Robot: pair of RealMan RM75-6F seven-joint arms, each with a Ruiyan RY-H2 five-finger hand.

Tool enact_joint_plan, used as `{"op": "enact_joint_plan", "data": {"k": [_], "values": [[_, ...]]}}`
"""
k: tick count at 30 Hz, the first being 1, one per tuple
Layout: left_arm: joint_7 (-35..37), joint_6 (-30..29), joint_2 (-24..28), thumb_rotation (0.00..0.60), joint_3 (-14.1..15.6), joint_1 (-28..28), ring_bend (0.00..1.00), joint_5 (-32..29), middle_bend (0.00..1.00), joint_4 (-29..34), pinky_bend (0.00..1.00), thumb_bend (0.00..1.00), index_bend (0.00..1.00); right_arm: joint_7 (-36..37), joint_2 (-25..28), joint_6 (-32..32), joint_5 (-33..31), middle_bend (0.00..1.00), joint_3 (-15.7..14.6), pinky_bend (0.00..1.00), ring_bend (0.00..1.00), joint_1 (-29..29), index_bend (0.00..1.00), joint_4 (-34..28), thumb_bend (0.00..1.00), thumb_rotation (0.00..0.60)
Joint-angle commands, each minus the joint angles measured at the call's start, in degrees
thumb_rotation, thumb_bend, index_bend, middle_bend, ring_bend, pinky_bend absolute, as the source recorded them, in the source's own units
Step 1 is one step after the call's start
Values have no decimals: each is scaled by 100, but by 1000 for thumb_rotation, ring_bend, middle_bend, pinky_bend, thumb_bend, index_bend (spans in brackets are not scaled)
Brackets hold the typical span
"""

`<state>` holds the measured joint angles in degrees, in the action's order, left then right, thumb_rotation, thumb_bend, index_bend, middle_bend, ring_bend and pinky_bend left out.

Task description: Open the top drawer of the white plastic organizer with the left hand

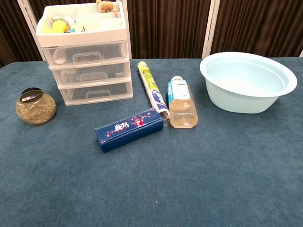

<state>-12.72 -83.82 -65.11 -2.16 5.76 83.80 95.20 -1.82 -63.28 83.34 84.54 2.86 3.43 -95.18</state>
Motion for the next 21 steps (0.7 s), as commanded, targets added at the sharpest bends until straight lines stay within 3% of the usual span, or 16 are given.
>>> {"op": "enact_joint_plan", "data": {"k": [1, 12, 15, 18, 21], "values": [[8, -6, 5, 600, 2, -2, 0, 6, 0, -7, 58, 67, 32, -17, -3, 5, 11, 0, -4, 0, 0, -1, 0, -3, 155, 600], [9, 30, 5, 600, 6, 11, 0, -11, 0, 36, 66, 73, 30, 19, -3, 23, 53, 0, -18, 0, 0, -10, 0, 1, 154, 600], [35, 48, 1, 600, -20, 28, 0, -42, 17, 75, 114, 144, 21, 35, -2, 10, 51, 0, -19, 0, 0, -5, 0, -5, 155, 600], [98, 74, -38, 600, -130, 85, 71, -142, 130, 170, 229, 260, 24, 71, 0, -7, 57, 0, -22, 0, 0, 2, 0, -1, 155, 600], [176, 162, -92, 600, -289, 194, 349, -301, 401, 344, 464, 413, 47, 137, 24, -12, 45, 0, -28, 0, 0, -9, 0, -17, 155, 600]]}}
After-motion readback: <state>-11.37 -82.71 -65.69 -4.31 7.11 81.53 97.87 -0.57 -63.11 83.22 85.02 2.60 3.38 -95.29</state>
